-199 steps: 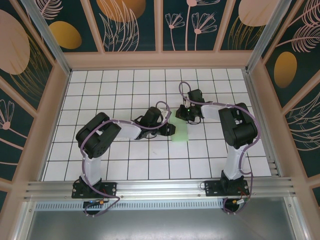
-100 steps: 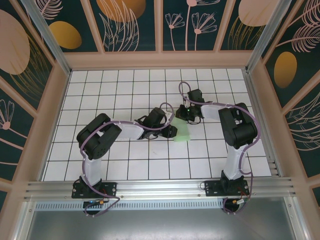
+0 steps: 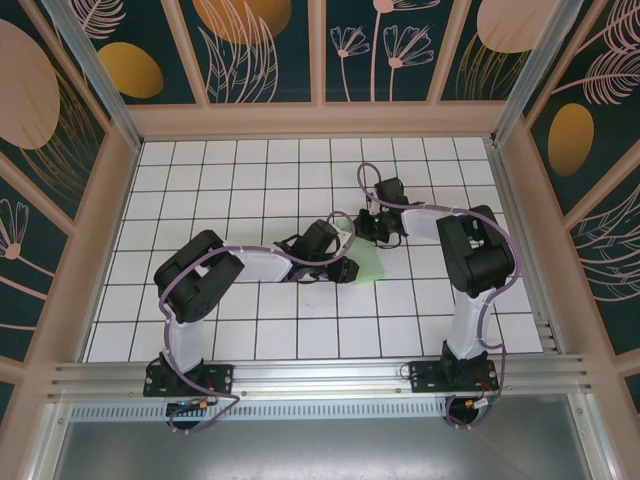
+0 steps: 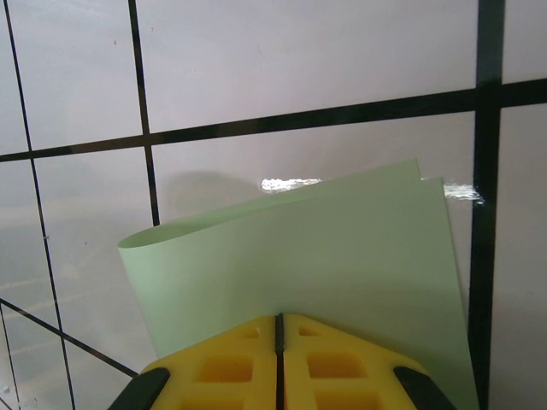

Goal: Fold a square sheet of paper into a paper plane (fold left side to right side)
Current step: First fold the square sheet of paper in half at the center of the table.

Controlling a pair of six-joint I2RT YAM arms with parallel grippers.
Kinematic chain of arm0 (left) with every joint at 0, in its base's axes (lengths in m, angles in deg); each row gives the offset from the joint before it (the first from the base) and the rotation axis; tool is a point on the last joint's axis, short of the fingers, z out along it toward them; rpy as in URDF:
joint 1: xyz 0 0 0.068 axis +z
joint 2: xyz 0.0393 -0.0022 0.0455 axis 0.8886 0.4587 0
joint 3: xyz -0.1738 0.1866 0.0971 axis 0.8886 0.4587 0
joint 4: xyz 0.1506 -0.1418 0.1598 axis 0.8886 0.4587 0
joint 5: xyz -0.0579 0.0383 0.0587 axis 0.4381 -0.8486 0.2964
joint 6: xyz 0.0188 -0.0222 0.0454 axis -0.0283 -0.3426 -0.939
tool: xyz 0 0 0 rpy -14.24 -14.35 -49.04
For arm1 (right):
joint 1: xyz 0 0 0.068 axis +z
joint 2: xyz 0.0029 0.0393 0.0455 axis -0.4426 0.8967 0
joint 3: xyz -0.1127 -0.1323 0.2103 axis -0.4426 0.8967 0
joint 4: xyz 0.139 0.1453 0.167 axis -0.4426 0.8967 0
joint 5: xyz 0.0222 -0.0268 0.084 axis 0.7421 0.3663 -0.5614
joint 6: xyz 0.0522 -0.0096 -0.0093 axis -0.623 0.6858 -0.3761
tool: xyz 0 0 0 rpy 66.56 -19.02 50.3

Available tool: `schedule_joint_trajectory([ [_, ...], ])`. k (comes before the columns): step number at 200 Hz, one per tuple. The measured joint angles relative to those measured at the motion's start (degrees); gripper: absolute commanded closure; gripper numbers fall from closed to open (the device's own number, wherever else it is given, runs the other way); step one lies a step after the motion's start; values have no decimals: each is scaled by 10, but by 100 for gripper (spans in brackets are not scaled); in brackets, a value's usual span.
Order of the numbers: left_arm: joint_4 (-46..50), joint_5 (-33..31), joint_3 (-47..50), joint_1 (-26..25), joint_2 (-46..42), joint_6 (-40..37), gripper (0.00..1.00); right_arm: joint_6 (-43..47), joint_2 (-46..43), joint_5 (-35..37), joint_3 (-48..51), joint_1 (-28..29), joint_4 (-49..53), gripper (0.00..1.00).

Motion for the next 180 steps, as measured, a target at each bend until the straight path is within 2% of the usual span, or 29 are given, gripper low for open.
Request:
schedule_joint_trajectory([
  [180, 34, 1, -6, -42, -8, 0, 61, 0, 1, 2, -2, 3, 0, 90],
])
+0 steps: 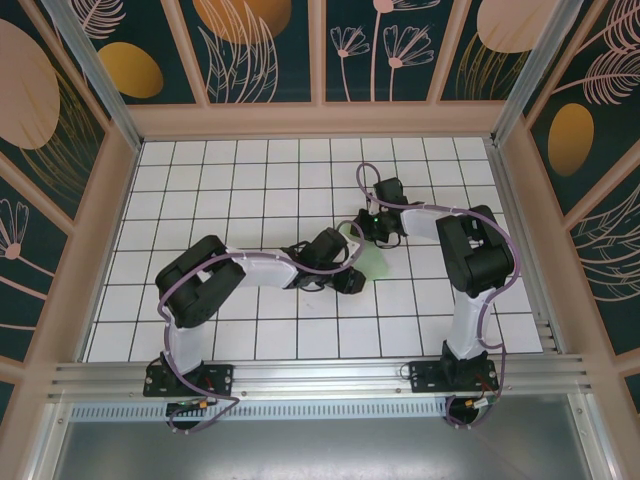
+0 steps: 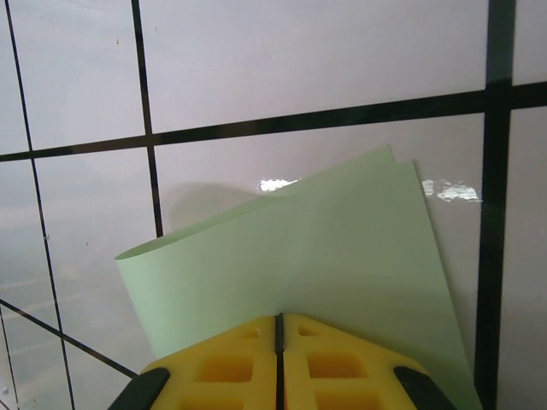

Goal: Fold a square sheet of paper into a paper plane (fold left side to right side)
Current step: First fold the square sheet of paper in half at the center of the table.

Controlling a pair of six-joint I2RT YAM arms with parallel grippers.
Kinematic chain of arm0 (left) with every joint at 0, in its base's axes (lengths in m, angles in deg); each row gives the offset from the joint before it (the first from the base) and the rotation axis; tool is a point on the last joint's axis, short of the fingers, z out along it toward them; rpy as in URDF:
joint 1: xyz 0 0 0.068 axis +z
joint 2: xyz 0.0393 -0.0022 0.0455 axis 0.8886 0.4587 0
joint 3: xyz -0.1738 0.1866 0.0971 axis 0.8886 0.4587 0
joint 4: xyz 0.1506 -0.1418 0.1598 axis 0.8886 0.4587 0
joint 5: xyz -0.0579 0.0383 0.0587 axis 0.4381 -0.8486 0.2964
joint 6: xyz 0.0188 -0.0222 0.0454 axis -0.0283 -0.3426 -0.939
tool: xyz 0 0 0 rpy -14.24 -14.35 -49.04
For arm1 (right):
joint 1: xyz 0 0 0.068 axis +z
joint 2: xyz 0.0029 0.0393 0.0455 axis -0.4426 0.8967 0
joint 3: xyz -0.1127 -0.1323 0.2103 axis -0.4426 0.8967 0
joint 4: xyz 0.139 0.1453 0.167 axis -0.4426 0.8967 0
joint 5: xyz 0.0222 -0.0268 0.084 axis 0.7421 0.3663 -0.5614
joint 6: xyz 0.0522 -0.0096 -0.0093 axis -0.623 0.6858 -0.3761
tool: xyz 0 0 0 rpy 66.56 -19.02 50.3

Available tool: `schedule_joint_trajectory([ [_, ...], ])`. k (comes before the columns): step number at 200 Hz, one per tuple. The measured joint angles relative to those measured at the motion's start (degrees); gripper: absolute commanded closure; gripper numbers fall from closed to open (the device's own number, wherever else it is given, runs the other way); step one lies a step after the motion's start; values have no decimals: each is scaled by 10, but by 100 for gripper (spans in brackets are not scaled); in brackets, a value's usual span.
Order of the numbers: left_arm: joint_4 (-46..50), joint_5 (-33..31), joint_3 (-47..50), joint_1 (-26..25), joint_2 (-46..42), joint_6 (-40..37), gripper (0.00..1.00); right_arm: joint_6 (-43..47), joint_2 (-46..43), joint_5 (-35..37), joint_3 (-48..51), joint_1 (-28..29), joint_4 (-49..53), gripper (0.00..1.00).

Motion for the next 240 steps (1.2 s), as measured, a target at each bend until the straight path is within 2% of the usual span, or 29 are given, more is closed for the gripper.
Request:
schedule_joint_trajectory([
  [68, 3, 8, 0, -8, -4, 0, 59, 0, 0, 0, 0, 0, 0, 89],
  [135, 9, -29, -4, -9, -78, 0, 58, 0, 0, 0, 0, 0, 0, 89],
  [195, 23, -43, -60, -4, 0, -6, 58, 0, 0, 0, 0, 1, 0, 89],
  [240, 25, -51, -61, 5, 9, -6, 58, 0, 0, 0, 0, 1, 0, 89],
])
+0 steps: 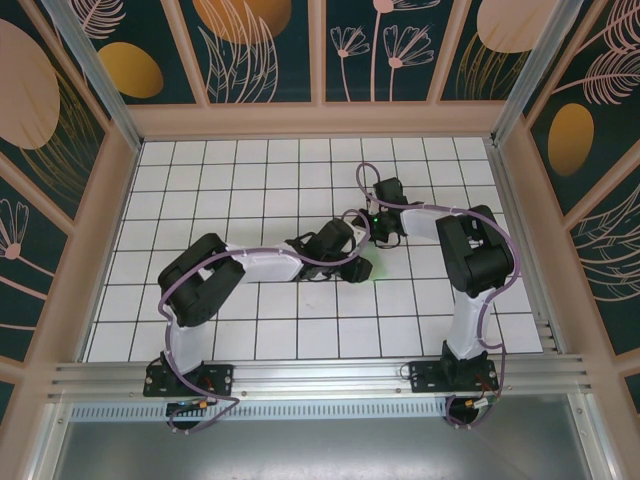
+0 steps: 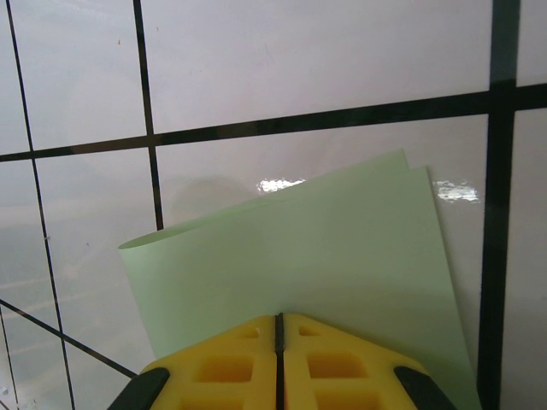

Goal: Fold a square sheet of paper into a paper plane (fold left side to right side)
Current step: First fold the square sheet of paper in half at the center of the table.

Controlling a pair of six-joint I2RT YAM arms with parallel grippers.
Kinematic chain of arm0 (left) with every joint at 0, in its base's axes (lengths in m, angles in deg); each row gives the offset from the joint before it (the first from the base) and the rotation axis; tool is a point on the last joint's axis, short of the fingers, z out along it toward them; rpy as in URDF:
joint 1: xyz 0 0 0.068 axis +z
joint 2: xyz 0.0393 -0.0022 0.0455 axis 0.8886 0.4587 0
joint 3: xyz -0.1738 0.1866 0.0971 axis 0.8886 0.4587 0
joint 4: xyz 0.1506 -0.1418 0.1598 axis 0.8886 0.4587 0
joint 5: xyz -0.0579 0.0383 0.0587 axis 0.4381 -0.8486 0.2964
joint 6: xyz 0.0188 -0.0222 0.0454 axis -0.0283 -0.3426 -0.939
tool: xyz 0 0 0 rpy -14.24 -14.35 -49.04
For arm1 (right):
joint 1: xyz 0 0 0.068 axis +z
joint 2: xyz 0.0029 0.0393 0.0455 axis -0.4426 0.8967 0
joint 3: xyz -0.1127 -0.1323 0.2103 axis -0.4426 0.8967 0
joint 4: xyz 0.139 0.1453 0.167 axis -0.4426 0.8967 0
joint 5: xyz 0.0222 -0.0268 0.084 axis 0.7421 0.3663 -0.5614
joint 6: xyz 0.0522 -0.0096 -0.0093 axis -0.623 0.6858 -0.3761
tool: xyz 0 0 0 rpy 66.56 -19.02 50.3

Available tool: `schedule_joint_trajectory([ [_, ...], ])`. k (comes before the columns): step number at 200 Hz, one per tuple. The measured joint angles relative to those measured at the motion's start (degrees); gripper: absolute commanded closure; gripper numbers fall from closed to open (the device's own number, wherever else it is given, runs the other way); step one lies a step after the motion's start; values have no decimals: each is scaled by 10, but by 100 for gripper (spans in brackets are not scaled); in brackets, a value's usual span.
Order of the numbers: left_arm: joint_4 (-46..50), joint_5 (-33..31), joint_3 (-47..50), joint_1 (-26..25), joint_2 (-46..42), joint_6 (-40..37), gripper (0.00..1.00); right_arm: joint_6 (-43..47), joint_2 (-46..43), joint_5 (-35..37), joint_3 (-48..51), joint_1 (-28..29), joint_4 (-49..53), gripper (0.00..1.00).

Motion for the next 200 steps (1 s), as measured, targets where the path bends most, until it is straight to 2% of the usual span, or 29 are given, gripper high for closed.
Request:
schedule_joint_trajectory([
  [130, -69, 30, 60, 0, 6, 4, 59, 0, 0, 4, 0, 1, 0, 89],
  [200, -86, 44, 102, -20, -21, 4, 59, 0, 0, 4, 0, 1, 0, 89],
])
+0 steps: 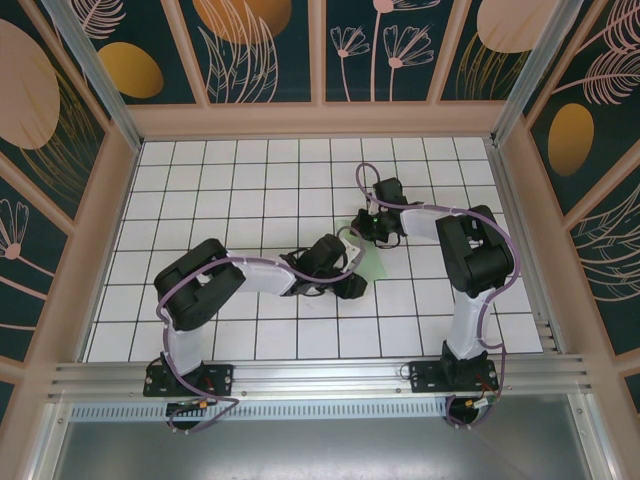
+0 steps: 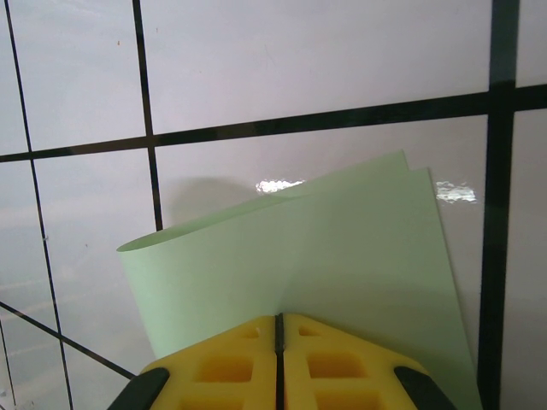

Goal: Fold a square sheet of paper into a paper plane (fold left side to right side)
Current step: First fold the square sheet of paper in half at the center of the table, then hold the square sheet of paper at the center of the table.

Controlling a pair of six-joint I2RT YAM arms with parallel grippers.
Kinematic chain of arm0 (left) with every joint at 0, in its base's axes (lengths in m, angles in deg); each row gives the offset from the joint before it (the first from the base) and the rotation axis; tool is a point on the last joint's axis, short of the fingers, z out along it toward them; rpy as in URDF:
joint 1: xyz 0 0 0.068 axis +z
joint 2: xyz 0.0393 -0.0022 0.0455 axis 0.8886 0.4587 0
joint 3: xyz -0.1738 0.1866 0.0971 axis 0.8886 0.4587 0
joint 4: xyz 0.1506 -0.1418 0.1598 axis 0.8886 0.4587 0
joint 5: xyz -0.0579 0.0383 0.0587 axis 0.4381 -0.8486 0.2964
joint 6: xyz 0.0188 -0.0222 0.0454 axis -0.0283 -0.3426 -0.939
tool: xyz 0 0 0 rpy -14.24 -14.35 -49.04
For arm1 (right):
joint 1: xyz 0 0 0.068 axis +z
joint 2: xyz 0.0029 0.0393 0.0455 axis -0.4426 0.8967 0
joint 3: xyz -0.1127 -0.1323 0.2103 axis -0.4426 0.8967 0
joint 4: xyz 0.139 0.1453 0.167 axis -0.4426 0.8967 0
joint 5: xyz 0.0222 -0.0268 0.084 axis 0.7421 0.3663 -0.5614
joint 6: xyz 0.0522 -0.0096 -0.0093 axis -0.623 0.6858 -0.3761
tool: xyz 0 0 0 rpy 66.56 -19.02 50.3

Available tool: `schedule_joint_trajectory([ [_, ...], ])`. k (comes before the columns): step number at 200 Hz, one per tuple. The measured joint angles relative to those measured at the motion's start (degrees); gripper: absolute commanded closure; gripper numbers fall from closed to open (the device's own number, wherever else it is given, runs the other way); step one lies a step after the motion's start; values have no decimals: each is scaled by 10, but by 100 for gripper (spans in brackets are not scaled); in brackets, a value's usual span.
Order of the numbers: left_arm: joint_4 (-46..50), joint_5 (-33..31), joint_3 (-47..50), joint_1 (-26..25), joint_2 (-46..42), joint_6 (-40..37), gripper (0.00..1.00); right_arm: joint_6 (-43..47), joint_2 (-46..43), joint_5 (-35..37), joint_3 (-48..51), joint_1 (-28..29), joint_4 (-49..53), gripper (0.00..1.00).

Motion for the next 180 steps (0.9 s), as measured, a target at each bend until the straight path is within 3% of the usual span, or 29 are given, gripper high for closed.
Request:
schedule_joint_trajectory([
  [111, -11, 17, 19, 5, -80, 15, 52, 0, 0, 0, -1, 1, 0, 89],
  [180, -43, 19, 5, 46, -3, 42, 53, 0, 0, 0, -1, 1, 0, 89],
])
